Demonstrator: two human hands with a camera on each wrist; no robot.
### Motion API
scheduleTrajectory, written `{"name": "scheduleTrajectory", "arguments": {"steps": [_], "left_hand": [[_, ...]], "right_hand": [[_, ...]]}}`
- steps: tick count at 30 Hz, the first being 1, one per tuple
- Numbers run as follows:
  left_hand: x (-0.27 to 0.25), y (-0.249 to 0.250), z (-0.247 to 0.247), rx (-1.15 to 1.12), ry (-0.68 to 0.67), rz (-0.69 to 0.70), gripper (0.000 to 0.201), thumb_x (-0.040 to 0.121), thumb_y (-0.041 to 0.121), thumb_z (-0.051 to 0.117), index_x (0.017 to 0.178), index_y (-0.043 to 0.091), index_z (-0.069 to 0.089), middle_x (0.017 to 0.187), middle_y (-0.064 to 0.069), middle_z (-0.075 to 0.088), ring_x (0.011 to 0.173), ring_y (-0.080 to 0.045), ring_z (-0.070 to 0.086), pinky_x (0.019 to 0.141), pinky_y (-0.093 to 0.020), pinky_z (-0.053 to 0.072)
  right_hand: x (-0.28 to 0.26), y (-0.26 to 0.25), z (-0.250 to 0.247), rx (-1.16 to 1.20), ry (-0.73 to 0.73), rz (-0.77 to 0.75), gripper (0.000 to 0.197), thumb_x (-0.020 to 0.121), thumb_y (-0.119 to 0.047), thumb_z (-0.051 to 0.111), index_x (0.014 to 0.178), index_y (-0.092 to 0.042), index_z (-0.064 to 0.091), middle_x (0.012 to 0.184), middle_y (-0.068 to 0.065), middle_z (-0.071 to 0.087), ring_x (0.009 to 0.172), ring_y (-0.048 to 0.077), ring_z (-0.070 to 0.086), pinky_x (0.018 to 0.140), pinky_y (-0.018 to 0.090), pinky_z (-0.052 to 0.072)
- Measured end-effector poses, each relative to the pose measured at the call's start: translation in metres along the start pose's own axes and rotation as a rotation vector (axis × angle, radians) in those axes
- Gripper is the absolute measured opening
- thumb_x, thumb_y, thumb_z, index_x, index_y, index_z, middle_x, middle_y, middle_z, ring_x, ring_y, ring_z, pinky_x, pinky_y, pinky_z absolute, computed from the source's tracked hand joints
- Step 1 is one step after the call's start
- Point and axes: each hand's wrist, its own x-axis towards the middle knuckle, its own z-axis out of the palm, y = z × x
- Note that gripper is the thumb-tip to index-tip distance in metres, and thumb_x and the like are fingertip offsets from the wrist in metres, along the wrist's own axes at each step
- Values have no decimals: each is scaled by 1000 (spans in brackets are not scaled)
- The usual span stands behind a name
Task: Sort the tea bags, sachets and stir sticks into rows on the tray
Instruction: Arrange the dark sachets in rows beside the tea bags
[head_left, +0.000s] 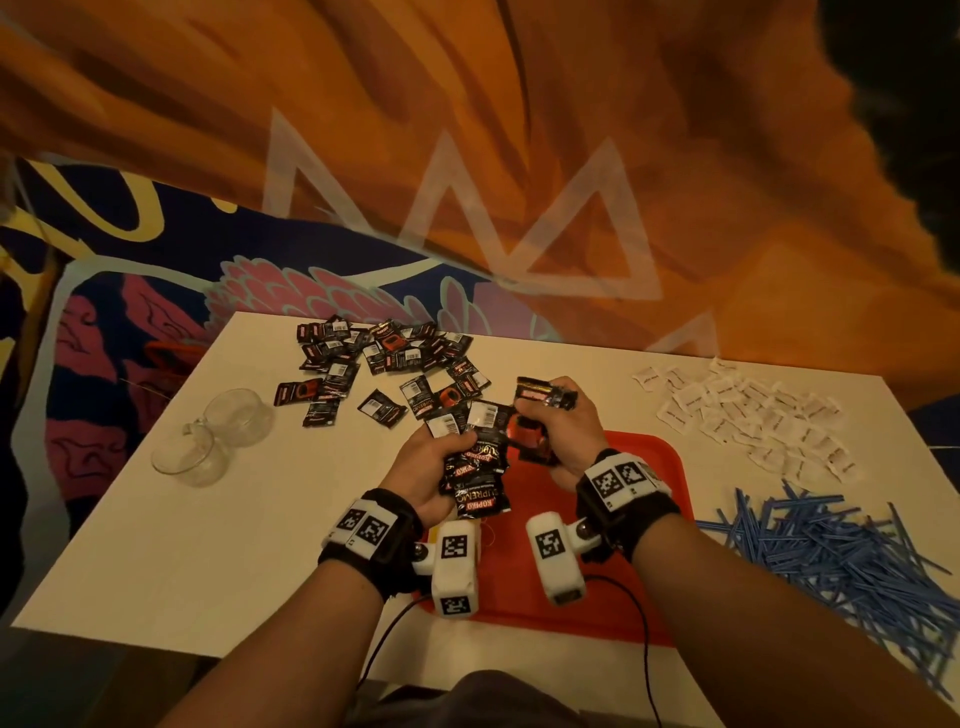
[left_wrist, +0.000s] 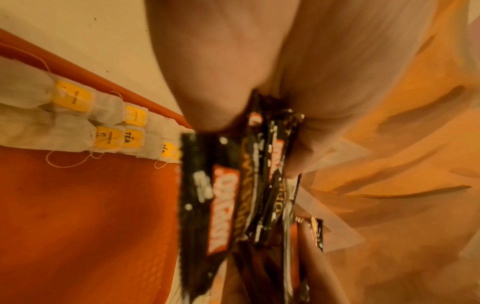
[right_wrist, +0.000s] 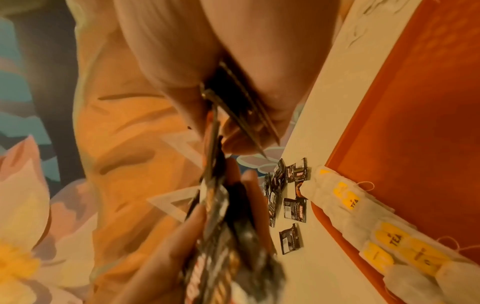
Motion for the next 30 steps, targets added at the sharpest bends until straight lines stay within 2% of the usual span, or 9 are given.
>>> {"name": "scheduleTrajectory", "arguments": {"steps": [3,5,9,11,14,19,23,25,30], "left_hand": [[6,-2,-7,23,-14,17,38,91,-5,56,129,-3,55,118,-29,65,97,-41,66,84,-53,57],[5,-2,-8,33,-52,28,31,93,-4,56,124,-1,58,108,-25,69,88,-37,70,73,-46,60],[2,-2,-4,52,-105,52,29,94,1,56,123,5,60,114,-23,69,98,-36,69,79,-47,59],[2,-2,-1,46,-81,53,33,94,9,58,127,5,59,119,-23,68,101,-37,68,81,-47,59],[4,-1,-2,21,-14,28,42,93,15,61,133,5,56,118,-24,68,93,-36,70,73,-45,60],[9,-2,-8,23,-11,19,33,99,5,52,132,7,46,94,-26,72,75,-36,72,60,-41,59],[7,1,-6,-29,-8,2,25,97,-4,49,119,7,51,83,-21,73,69,-34,72,58,-41,60],[6,3,-4,-50,24,-28,22,91,-4,53,110,6,59,78,-20,73,66,-32,70,65,-42,58],[6,4,-4,-182,63,-170,65,80,41,66,131,2,59,129,-22,63,104,-36,64,101,-50,48]], "right_hand": [[2,-6,-6,113,57,-38,35,88,16,50,101,-16,58,94,15,67,77,27,70,67,39,59],[2,-7,-10,0,28,-57,35,90,9,54,109,-20,60,86,13,63,66,22,64,60,34,55],[-3,0,-3,-382,-195,41,22,78,-23,81,94,-18,66,87,22,65,70,29,57,63,40,48],[-2,4,0,-397,-211,21,18,78,-14,80,88,-14,66,92,25,68,80,31,60,71,43,49],[0,5,0,-460,-163,-37,15,81,-7,76,82,-14,63,82,10,68,73,24,62,64,32,49],[-4,1,-2,-598,11,-343,15,84,-16,74,81,-28,66,83,-6,69,79,12,62,72,27,49],[-13,0,1,-766,-146,-655,28,81,1,71,89,-26,72,97,-6,64,92,9,58,83,12,42],[-16,6,-2,-976,-246,-725,33,79,6,68,94,-22,75,104,-6,59,98,10,54,87,11,39],[-19,11,-11,-1219,-306,-769,36,74,3,68,101,-19,74,111,6,60,100,27,57,81,41,52]]}}
